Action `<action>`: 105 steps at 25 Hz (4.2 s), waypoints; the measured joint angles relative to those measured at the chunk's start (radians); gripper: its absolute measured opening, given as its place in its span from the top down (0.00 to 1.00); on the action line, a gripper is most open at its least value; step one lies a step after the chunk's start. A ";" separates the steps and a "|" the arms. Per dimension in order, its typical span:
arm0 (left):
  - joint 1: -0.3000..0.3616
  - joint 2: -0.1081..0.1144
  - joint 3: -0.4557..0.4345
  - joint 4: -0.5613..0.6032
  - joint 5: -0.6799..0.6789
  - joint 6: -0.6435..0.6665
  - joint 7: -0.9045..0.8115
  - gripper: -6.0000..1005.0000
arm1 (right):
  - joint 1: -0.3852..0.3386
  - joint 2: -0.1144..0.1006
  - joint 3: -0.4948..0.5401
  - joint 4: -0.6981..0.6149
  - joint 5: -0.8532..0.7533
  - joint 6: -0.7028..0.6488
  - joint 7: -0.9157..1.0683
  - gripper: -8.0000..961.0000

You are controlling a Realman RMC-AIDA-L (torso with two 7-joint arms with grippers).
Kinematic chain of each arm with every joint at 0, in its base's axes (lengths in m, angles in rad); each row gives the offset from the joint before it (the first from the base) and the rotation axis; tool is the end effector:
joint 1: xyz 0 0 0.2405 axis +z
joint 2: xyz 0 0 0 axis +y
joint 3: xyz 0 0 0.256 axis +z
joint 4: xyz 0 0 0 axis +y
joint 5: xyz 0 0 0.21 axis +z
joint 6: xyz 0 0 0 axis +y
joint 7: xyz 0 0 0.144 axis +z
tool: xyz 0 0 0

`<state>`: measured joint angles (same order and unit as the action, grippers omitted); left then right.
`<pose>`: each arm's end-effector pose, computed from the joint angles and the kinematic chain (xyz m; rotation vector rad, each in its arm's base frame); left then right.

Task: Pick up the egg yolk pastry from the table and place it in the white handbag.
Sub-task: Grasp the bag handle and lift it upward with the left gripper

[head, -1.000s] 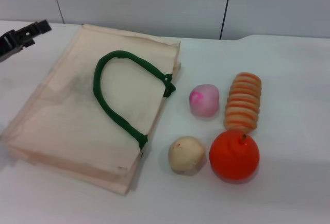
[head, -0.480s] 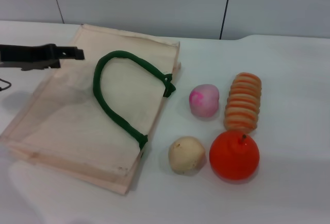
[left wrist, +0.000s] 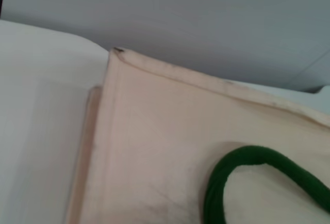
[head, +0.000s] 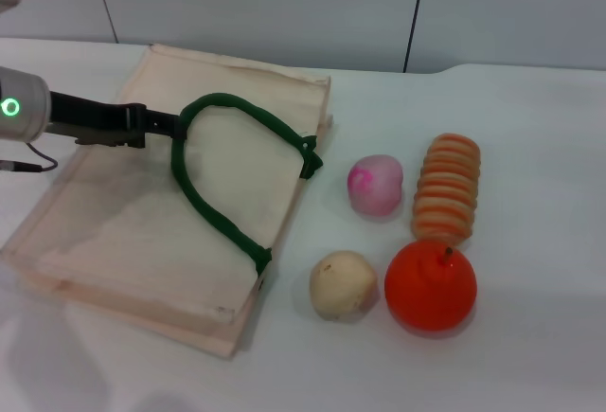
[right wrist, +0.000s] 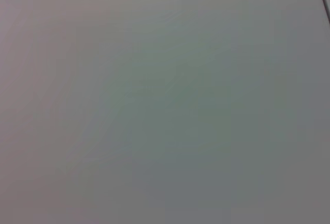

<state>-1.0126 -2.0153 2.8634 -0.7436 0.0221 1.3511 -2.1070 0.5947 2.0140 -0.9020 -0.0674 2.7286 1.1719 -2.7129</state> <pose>-0.2823 0.4154 0.0644 -2.0963 -1.5640 -0.2498 0.3201 0.3882 0.0607 -1.4486 0.5538 0.8677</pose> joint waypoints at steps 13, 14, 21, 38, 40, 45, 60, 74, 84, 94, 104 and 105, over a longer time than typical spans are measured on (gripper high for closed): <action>-0.034 0.059 0.001 0.222 0.105 -0.158 -0.043 0.22 | 0.002 0.001 0.000 0.000 0.001 0.002 0.002 0.07; -0.036 0.060 0.001 0.231 0.108 -0.165 -0.046 0.22 | 0.002 0.001 0.000 0.000 0.001 0.003 0.002 0.07; -0.049 0.065 0.001 0.260 0.155 -0.200 -0.070 0.22 | 0.008 0.003 0.000 0.000 0.002 0.005 0.002 0.07; -0.123 0.099 0.000 0.356 0.385 -0.298 -0.210 0.22 | 0.014 0.005 0.000 0.000 0.002 0.009 0.003 0.07; -0.133 0.100 0.001 0.364 0.413 -0.306 -0.226 0.22 | 0.015 0.005 0.000 0.000 0.002 0.010 0.004 0.07; -0.152 0.101 0.001 0.399 0.463 -0.337 -0.246 0.22 | 0.021 0.005 0.000 0.000 0.002 0.011 0.005 0.07; -0.155 0.101 0.001 0.457 0.565 -0.427 -0.316 0.22 | 0.037 0.006 -0.004 0.000 -0.003 0.012 0.030 0.07; -0.163 0.111 0.001 0.478 0.643 -0.439 -0.358 0.22 | 0.047 0.008 -0.008 0.003 -0.004 0.033 0.042 0.07; -0.156 0.112 0.001 0.483 0.645 -0.476 -0.366 0.22 | 0.050 0.008 -0.008 0.009 -0.004 0.043 0.042 0.07; -0.144 0.124 0.000 0.534 0.655 -0.514 -0.358 0.59 | 0.053 0.009 -0.007 0.009 -0.004 0.043 0.044 0.07; -0.142 0.117 -0.001 0.536 0.658 -0.533 -0.357 0.72 | 0.053 0.009 -0.008 0.009 -0.004 0.043 0.044 0.07; -0.142 0.116 -0.001 0.537 0.656 -0.535 -0.353 0.72 | 0.052 0.009 -0.008 0.009 -0.004 0.043 0.044 0.07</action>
<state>-1.1541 -1.8996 2.8621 -0.2066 0.6786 0.8156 -2.4603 0.6464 2.0233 -0.9095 -0.0583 2.7243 1.2149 -2.6689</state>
